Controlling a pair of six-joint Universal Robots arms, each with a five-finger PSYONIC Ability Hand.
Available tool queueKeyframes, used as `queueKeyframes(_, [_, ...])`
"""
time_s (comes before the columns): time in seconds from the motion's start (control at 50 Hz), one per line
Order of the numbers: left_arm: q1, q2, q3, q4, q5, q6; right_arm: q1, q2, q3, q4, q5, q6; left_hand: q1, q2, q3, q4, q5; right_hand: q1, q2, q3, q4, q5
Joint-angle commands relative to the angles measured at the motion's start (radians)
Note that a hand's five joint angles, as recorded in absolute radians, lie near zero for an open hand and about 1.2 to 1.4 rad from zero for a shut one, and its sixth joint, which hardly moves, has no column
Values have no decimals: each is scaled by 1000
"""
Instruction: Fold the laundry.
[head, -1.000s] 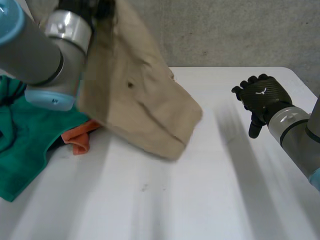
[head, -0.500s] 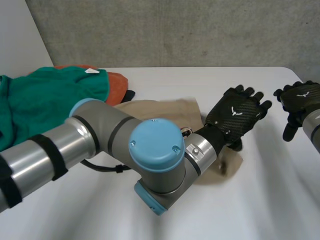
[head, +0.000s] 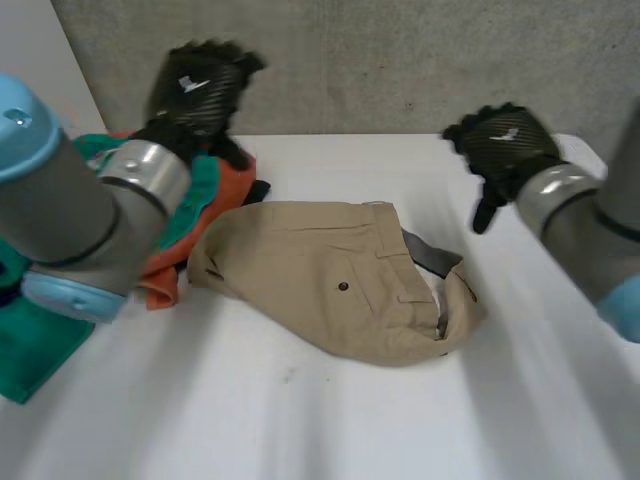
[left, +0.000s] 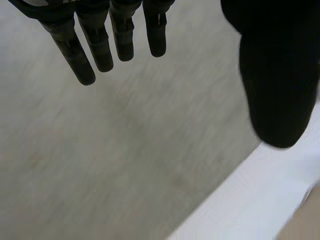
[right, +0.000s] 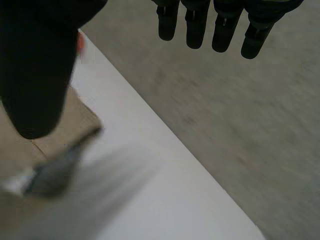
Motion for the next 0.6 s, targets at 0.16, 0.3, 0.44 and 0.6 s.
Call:
queueKeyframes(0.16, [189, -387, 175, -183, -12, 68, 123, 536, -491, -11, -100, 108, 9, 14, 15, 17, 31, 23, 42, 42, 42, 28])
queueKeyframes(0.3, [206, -490, 259, -292, 43, 94, 122, 773, -744, -28, -86, 113, 53, 58, 59, 61, 75, 88, 107, 107, 108, 93])
queueKeyframes(0.44, [196, -504, 259, -308, 125, 91, 111, 892, -876, -26, -92, 111, 610, 615, 615, 618, 632, 305, 324, 324, 325, 310])
queueKeyframes(0.6, [189, -485, 237, -306, 134, 84, 100, 929, -892, -16, -109, 111, 1107, 1112, 1112, 1115, 1129, 823, 841, 842, 842, 828])
